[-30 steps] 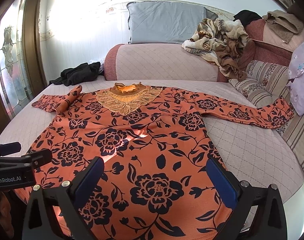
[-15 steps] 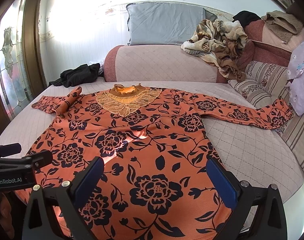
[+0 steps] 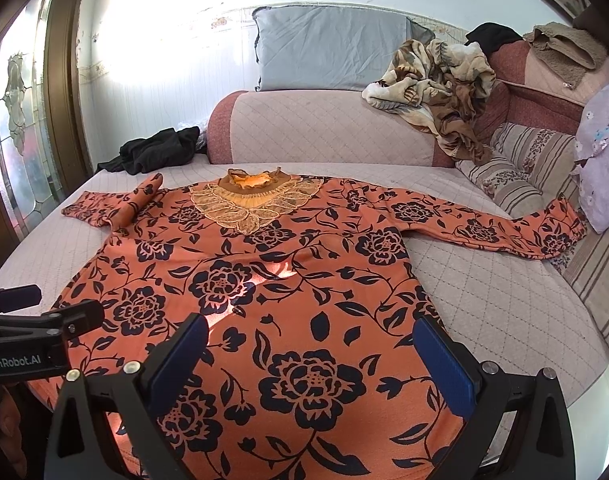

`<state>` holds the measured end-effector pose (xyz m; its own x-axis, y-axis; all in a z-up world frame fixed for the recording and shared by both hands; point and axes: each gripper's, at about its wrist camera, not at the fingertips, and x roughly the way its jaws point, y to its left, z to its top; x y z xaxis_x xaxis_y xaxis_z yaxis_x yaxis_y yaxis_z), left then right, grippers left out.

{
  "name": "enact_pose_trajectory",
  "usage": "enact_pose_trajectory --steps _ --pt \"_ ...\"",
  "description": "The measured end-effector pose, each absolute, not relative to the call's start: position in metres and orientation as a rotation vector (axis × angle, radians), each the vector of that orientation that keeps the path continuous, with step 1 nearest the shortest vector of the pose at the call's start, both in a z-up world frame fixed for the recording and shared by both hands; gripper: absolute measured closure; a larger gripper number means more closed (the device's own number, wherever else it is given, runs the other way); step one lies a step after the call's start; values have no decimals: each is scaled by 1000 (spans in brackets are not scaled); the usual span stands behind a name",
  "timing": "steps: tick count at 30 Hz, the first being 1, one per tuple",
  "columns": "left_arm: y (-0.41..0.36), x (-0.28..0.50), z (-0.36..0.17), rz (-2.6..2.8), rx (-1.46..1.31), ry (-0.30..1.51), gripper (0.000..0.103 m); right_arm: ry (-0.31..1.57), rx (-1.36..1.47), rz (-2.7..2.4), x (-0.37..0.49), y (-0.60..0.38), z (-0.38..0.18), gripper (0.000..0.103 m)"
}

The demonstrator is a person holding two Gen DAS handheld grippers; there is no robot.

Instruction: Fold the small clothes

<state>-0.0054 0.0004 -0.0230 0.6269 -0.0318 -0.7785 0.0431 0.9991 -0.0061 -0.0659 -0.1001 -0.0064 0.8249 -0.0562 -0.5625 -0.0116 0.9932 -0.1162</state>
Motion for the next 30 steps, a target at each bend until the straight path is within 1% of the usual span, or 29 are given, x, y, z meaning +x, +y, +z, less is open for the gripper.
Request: enact_pose_trajectory --steps 30 --pt "0 -7 -23 -46 13 893 0 590 -117 -35 -67 -101 -6 0"
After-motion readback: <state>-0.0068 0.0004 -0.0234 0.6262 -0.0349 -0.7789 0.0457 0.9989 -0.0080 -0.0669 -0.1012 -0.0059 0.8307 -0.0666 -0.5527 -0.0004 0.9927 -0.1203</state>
